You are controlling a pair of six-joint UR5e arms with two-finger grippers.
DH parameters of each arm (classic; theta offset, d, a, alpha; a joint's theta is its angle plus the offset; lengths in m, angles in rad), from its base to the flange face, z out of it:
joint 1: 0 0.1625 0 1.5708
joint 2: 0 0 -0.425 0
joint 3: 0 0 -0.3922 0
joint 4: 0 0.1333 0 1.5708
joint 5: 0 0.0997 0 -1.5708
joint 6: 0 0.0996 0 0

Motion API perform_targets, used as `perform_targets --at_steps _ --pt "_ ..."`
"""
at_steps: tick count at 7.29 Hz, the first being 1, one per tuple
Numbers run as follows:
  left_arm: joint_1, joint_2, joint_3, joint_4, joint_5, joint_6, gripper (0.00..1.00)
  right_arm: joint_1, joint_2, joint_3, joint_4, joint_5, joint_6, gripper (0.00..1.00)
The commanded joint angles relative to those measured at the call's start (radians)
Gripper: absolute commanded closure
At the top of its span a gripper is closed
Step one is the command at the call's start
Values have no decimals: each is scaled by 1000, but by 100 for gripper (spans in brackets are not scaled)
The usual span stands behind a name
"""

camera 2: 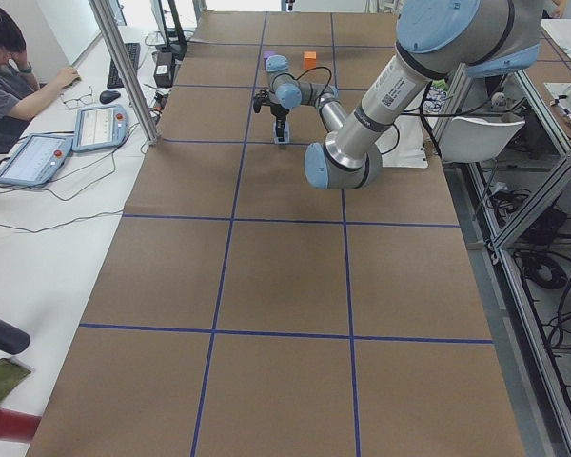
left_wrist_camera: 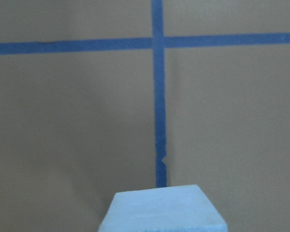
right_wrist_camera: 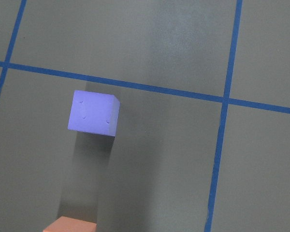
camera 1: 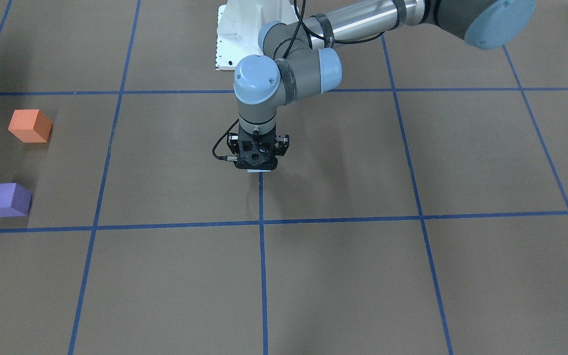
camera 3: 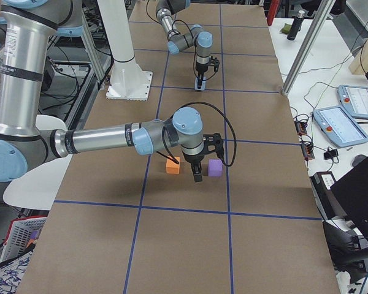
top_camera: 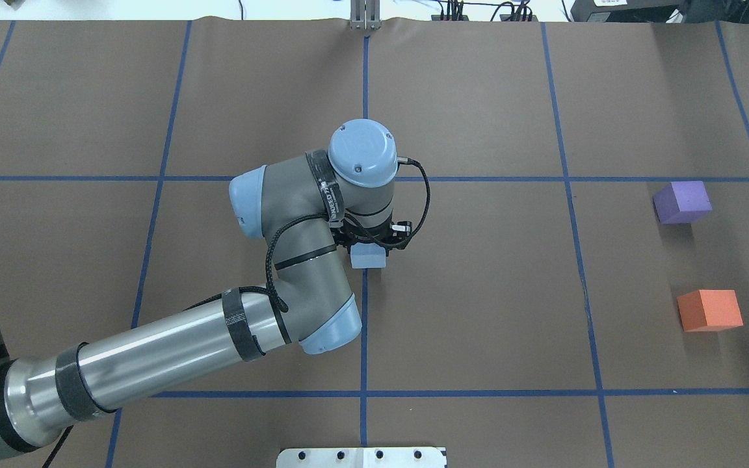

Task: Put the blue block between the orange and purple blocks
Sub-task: 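Carry the light-blue cube to the table centre and release it, then withdraw the left arm while the right arm reaches toward the light-blue cube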

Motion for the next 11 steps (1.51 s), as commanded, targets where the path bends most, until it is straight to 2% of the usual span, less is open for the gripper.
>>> perform_targets --at_steps 1,2,3,4,5,7,8,9,10,11 --pt "-2 -1 -11 -4 12 5 11 0 0 5 15 26 -3 0" --pt "-53 0 -53 2 -8 14 10 0 -5 3 58 62 2 0" --pt "-115 9 -121 11 -73 17 9 -1 0 12 64 114 2 0" --pt "-210 38 -167 49 -196 76 10 -1 9 17 107 115 4 0" --pt "-296 86 -228 127 -268 183 9 -12 76 17 115 123 31 0" --pt "-432 277 -417 276 -275 509 4 -122 104 114 120 113 222 0" --pt "-518 371 -483 350 -275 654 2 -191 195 117 111 112 334 0" --pt "-610 467 -523 372 -277 774 0 -290 266 117 110 95 479 0" --pt "-708 579 -592 369 -298 795 0 -367 328 117 109 37 567 0" --pt "-780 639 -594 369 -325 924 0 -432 377 117 82 -15 635 0"
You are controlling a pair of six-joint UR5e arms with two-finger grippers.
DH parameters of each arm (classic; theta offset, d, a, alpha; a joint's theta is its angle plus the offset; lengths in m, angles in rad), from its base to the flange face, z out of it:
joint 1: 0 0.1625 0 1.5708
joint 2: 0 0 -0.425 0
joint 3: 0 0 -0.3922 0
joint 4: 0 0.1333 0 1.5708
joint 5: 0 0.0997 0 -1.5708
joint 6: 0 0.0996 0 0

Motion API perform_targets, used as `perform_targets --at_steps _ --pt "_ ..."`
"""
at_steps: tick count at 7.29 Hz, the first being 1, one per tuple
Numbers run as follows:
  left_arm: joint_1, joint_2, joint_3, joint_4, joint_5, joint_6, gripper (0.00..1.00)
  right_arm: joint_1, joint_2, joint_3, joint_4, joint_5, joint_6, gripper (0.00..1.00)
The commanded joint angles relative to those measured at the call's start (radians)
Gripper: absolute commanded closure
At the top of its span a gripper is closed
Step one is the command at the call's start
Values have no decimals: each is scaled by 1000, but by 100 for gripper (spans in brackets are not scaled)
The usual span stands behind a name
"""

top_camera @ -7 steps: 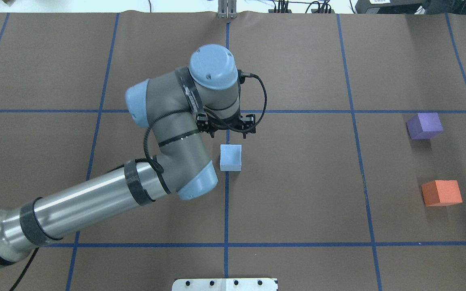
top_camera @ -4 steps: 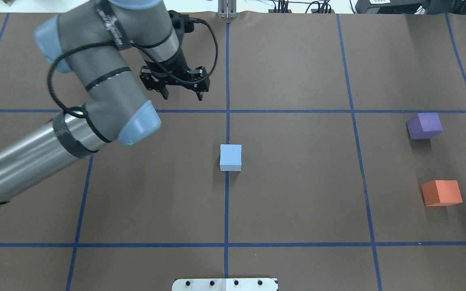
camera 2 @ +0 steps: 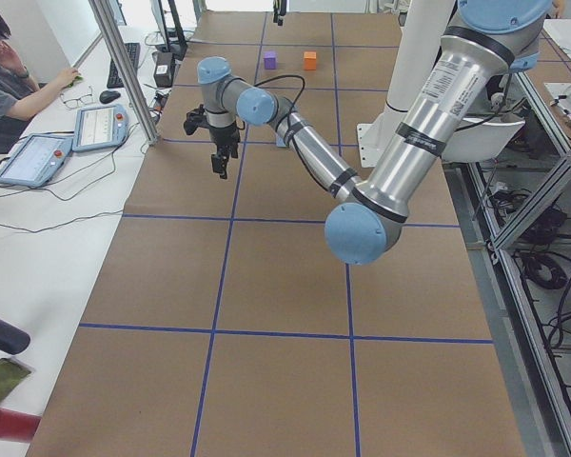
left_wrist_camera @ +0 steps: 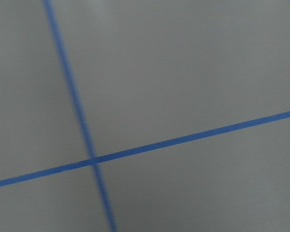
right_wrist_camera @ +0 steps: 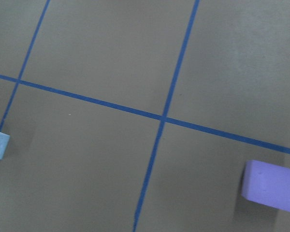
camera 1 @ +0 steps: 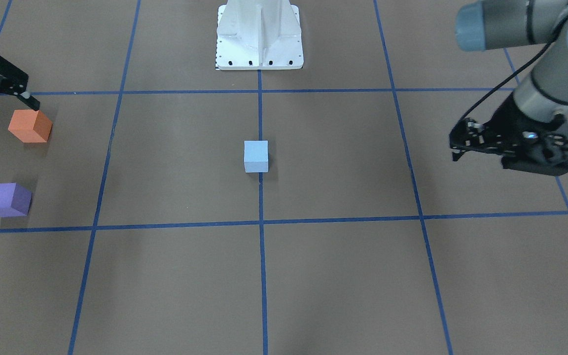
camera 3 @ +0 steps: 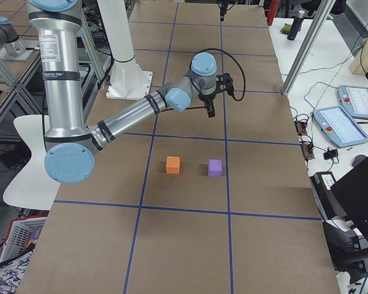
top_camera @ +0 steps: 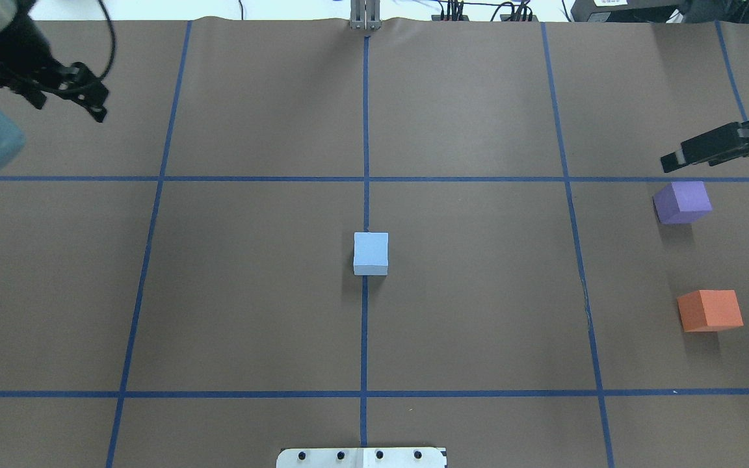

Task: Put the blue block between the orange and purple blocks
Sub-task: 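Withdraw the left arm while the right arm reaches toward the light-blue cube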

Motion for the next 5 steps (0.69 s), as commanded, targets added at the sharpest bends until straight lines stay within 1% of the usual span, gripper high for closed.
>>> perform_targets --at_steps 1,2,3,4,5 --pt "-180 169 -28 9 -28 297 0 -148 156 2 -111 -115 128 0" --pt "-250 246 -25 10 -29 361 0 -206 262 15 -267 -199 130 0" --pt "-320 344 -14 -5 -34 367 0 -304 376 21 -417 -320 137 0" --pt "-385 374 0 -3 -28 368 0 -425 450 7 -458 -429 238 0" --pt "-402 465 8 -23 -33 370 0 -500 502 -31 -460 -506 284 0"
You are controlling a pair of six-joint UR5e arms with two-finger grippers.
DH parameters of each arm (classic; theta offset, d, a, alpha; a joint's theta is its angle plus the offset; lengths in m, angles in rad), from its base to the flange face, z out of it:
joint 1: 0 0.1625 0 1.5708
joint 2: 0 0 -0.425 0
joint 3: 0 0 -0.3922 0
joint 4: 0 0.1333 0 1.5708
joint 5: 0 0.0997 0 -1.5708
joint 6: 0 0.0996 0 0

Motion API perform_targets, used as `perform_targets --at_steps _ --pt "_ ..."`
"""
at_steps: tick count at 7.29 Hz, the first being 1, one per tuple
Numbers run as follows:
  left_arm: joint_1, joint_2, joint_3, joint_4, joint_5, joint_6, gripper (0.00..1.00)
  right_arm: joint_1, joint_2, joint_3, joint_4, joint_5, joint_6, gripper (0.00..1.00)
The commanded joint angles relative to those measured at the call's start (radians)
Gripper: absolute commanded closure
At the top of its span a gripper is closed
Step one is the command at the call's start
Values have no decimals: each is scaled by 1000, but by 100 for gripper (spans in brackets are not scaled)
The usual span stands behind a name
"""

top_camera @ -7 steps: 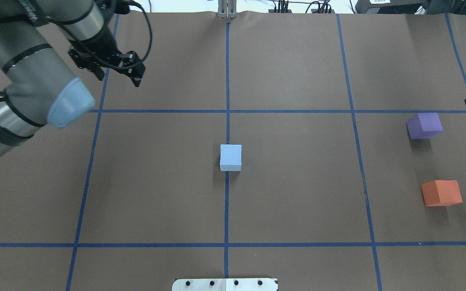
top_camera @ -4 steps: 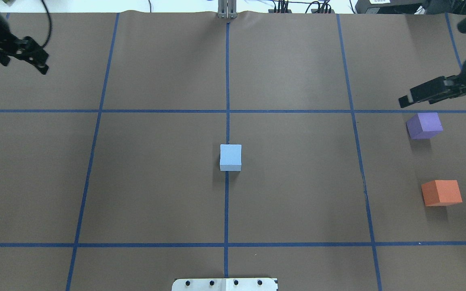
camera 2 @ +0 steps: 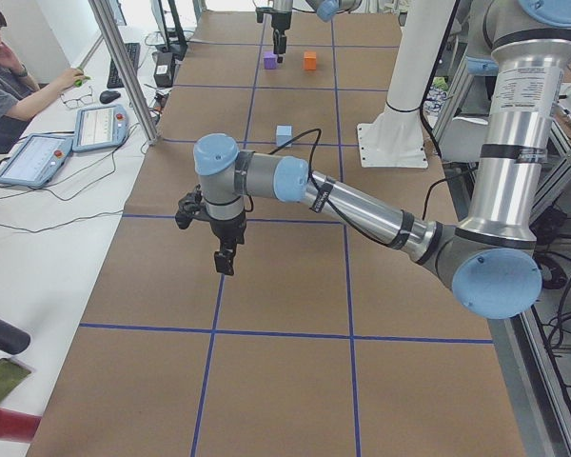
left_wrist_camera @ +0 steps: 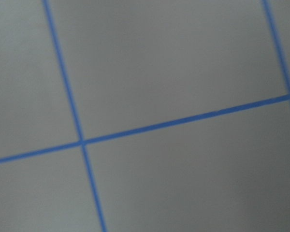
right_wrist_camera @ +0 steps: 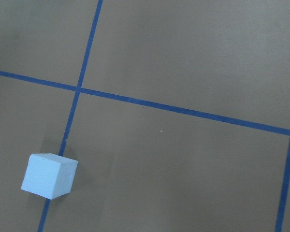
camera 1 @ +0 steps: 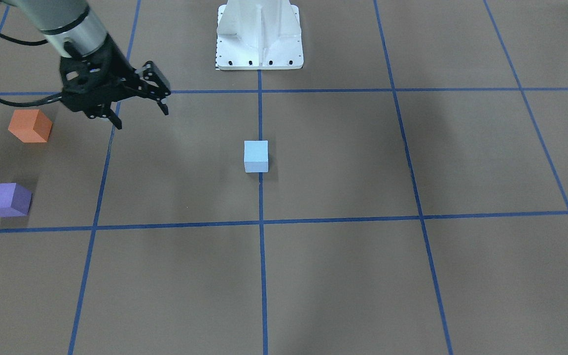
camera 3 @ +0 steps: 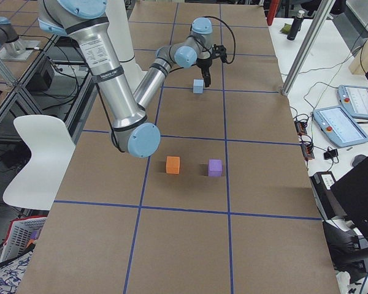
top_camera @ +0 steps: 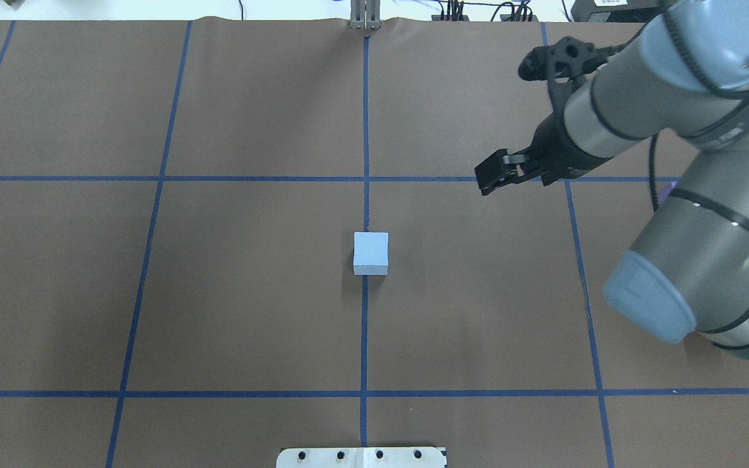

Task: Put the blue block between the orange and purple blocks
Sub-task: 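Lower the right gripper onto the light-blue cube and grasp it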

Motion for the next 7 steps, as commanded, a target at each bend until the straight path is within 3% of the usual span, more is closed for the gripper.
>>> perform_targets --at_steps 1,2,5,7 --pt "-49 122 12 -92 -2 6 0 -173 137 -101 -38 -157 116 1" --pt "-49 159 -2 -119 -4 33 0 -233 204 -199 -31 -235 153 1" --pt "-49 161 -1 -122 -4 41 0 -273 315 -492 148 -280 212 3" --pt "-48 161 -1 -122 -4 41 0 -275 317 -520 159 -285 218 3"
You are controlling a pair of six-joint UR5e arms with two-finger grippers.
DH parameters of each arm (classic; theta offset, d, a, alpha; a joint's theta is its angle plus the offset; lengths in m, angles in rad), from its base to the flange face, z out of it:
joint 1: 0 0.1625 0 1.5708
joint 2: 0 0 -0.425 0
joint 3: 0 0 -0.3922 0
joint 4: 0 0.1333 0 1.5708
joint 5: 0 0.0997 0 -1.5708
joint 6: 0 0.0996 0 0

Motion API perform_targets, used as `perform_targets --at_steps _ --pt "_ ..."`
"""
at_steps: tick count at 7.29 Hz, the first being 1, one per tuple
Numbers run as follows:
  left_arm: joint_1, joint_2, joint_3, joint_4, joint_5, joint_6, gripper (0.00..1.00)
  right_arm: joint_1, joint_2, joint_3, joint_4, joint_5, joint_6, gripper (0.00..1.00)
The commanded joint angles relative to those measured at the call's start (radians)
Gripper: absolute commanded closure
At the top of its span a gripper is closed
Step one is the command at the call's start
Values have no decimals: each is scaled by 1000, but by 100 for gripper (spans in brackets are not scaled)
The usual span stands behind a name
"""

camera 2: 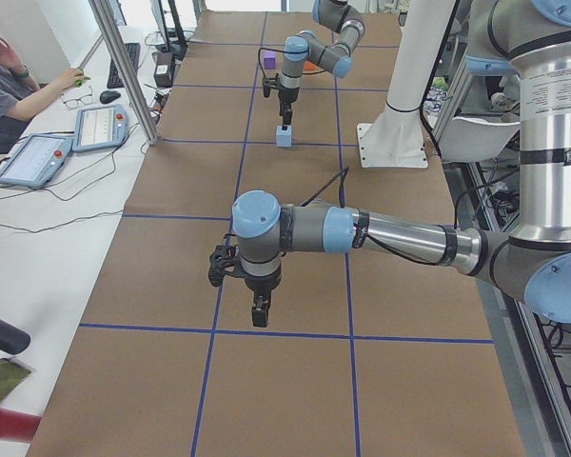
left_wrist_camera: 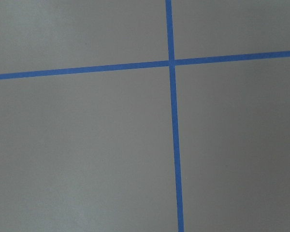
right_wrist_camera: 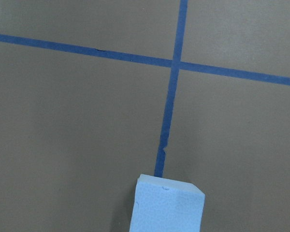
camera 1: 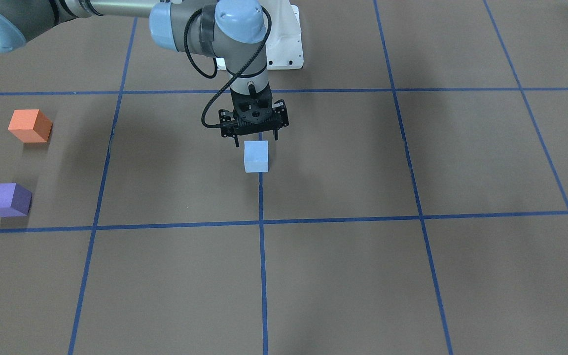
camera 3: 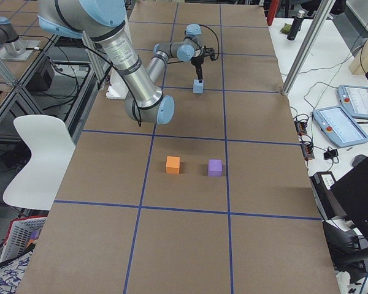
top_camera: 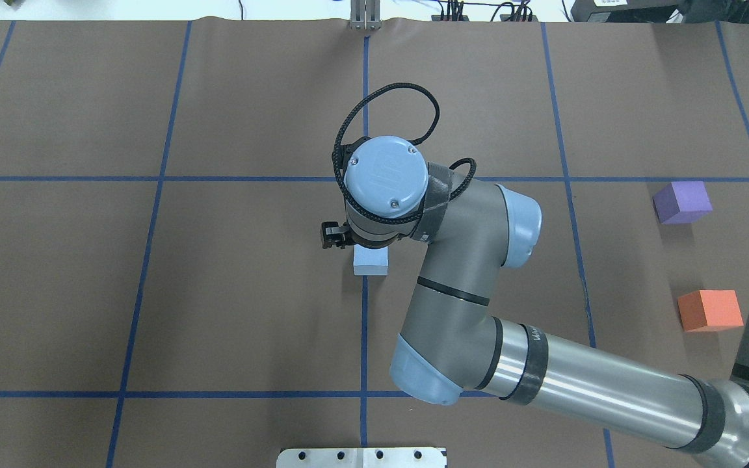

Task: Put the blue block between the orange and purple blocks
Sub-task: 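Lower the right gripper onto the light-blue cube and grasp it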

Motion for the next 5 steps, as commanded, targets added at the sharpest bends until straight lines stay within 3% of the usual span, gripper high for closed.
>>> perform_targets --at_steps 1,4,5 --pt "1 0 1 0 -3 -1 0 -15 4 -57 15 -6 9 3" --pt "1 -1 4 0 -14 -1 0 -39 1 -97 31 -9 53 4" --pt "3 -1 5 0 -14 -1 0 -47 1 -132 90 -11 61 13"
